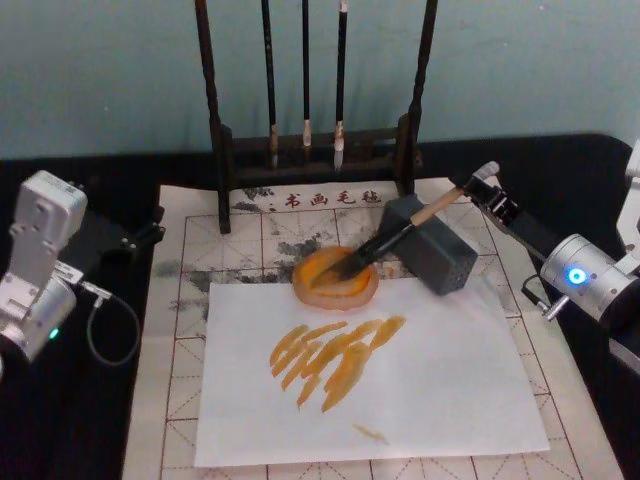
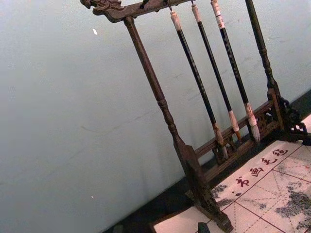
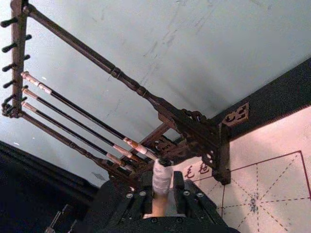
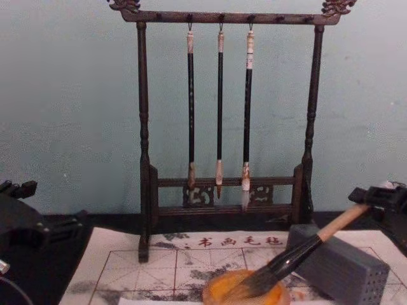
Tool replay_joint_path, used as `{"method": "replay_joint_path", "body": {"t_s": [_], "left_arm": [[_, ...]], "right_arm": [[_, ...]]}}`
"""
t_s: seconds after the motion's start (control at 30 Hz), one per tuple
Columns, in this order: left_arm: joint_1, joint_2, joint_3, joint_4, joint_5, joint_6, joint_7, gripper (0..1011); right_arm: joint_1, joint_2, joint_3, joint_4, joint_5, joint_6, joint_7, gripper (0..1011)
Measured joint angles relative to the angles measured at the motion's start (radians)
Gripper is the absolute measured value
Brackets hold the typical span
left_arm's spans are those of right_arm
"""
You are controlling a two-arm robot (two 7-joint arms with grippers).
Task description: Pick up the brush from the inkstone, write on the paper, then place the brush back to its original position.
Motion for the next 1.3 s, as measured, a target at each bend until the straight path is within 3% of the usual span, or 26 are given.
{"method": "replay_joint_path", "body": {"t_s": [0.07, 0.17, 0.97, 1.3], "left_arm": [[0.0, 0.0, 0.0, 0.0, 0.0, 0.0, 0.0, 1001], [0.0, 0.0, 0.0, 0.0, 0.0, 0.0, 0.0, 1001], [0.0, 0.0, 0.0, 0.0, 0.0, 0.0, 0.0, 1001], [0.0, 0.0, 0.0, 0.0, 0.0, 0.0, 0.0, 1001]], "right_arm": [[0.0, 0.0, 0.0, 0.0, 0.0, 0.0, 0.0, 229], [0.0, 0.0, 0.0, 0.0, 0.0, 0.0, 0.001, 185], [0.0, 0.0, 0.0, 0.0, 0.0, 0.0, 0.0, 185], [0.005, 0.015, -0.003, -0.004, 0.067, 0.052, -0.011, 185]]}}
